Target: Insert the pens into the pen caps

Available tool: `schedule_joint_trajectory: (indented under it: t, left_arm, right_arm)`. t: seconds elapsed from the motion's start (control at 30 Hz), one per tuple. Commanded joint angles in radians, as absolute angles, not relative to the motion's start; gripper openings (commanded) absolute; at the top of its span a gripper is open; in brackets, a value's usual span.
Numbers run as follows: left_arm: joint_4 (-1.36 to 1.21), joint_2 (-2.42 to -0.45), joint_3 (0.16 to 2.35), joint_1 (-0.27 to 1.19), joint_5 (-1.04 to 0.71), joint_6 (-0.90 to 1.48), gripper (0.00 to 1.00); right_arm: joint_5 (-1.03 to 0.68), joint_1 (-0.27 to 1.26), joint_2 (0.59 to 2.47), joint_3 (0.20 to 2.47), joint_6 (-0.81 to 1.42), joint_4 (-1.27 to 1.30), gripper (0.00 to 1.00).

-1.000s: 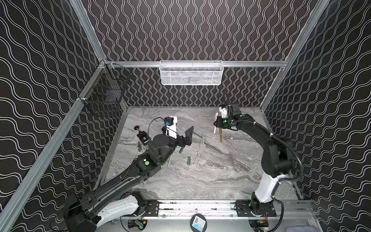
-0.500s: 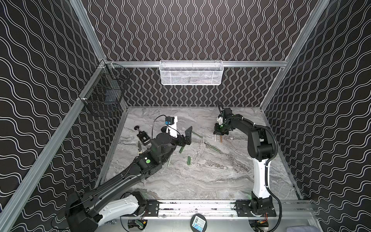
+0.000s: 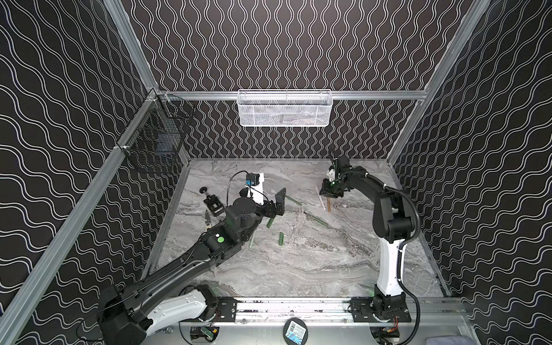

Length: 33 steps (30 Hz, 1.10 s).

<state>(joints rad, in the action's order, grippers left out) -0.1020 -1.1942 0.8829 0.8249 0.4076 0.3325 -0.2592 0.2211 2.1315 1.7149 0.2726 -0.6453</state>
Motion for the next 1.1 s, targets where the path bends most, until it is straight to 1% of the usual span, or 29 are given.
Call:
schedule_joint_trajectory:
  t: [0.0,0.1,0.23,0.3,0.4,0.53,0.6,0.8,0.97,1.07]
  left_arm:
    - [-0.113,-1.202,0.893,0.824,0.415,0.315,0.98]
    - [-0.102,-1.212,0.9,0.824,0.425,0.317,0.98]
    - [-0.075,-1.231,0.913,0.825,0.448,0.331,0.97]
    - [-0.064,-1.24,0.919,0.824,0.457,0.337,0.97]
    - [-0.055,-1.246,0.922,0.824,0.474,0.339,0.97]
    - [-0.047,-1.255,0.927,0.822,0.496,0.341,0.97]
    - [-0.04,-1.257,0.933,0.822,0.507,0.341,0.97]
    - [-0.038,-1.255,0.93,0.817,0.51,0.349,0.97]
    - [-0.027,-1.264,0.935,0.816,0.502,0.356,0.97]
    - [-0.034,-1.258,0.931,0.816,0.502,0.353,0.97]
  right_arm:
    - [-0.245,0.236,2.064,1.71,0.278,-0.665,0.37]
    - [-0.222,0.261,1.995,1.671,0.277,-0.659,0.38]
    - [-0.174,0.313,1.861,1.532,0.293,-0.585,0.35]
    - [-0.155,0.361,1.812,1.465,0.248,-0.557,0.35]
    - [-0.091,0.43,1.776,1.395,0.191,-0.581,0.35]
    - [-0.032,0.522,1.743,1.326,0.201,-0.607,0.36]
    - [0.037,0.555,1.726,1.303,0.215,-0.612,0.37]
    - [0.172,0.564,1.774,1.285,0.155,-0.65,0.43]
    - [0.145,0.56,1.843,1.317,0.091,-0.654,0.44]
    - [0.068,0.53,1.87,1.333,0.054,-0.644,0.45]
